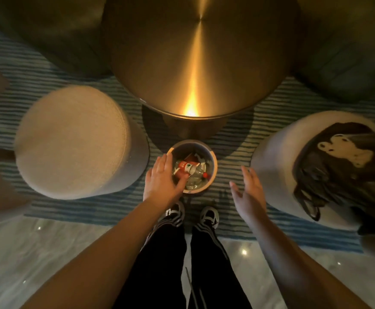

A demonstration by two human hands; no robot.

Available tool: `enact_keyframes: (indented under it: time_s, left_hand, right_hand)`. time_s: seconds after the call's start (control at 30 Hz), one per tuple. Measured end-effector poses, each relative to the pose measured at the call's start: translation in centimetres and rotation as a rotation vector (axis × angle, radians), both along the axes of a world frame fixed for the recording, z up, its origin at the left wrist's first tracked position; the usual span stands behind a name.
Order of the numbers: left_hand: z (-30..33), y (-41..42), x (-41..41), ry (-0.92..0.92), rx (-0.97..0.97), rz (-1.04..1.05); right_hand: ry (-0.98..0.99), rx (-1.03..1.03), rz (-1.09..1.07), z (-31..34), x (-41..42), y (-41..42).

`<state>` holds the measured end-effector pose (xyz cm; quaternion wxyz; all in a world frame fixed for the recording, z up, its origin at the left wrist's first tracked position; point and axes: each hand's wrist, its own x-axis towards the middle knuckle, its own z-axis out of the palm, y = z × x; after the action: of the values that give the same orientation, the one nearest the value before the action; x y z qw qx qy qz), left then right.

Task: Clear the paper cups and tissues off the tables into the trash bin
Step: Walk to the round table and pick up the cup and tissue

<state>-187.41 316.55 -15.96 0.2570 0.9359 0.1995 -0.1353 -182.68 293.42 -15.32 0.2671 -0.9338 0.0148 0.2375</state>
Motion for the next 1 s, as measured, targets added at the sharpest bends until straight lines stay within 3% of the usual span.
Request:
enact_keyframes:
  time_s: [0.17, 0.37, 0.57, 0.73, 1.0]
  left_hand:
    - [5.6, -2.6, 0.2, -0.014, -0.003, -0.181]
    - [9.4, -8.7, 1.4, -0.041, 0.004, -0.521]
    - [11.1, -19.2, 1.9, -0.059, -0.074, -0.896]
    - [13.0, -28.9, -0.1, -0.095, -0.094, -1.122]
    - [14.0, -45.6, -1.5, -0.106, -0.077, -1.316]
  right_hand:
    - [-0.027, 0.068, -0.097, 5.5, -2.2, -3.8]
    - [-0.169, -0.002, -0.382, 9.3, -6.3, -9.5]
    - [-0.324, -0.066, -0.796, 10.6, -14.6, -15.7]
    - [-0.319, -0.130, -1.099, 11.0, -21.6, -20.9]
    - [-0.304, -0.159, -1.245, 9.9, -24.6, -34.8]
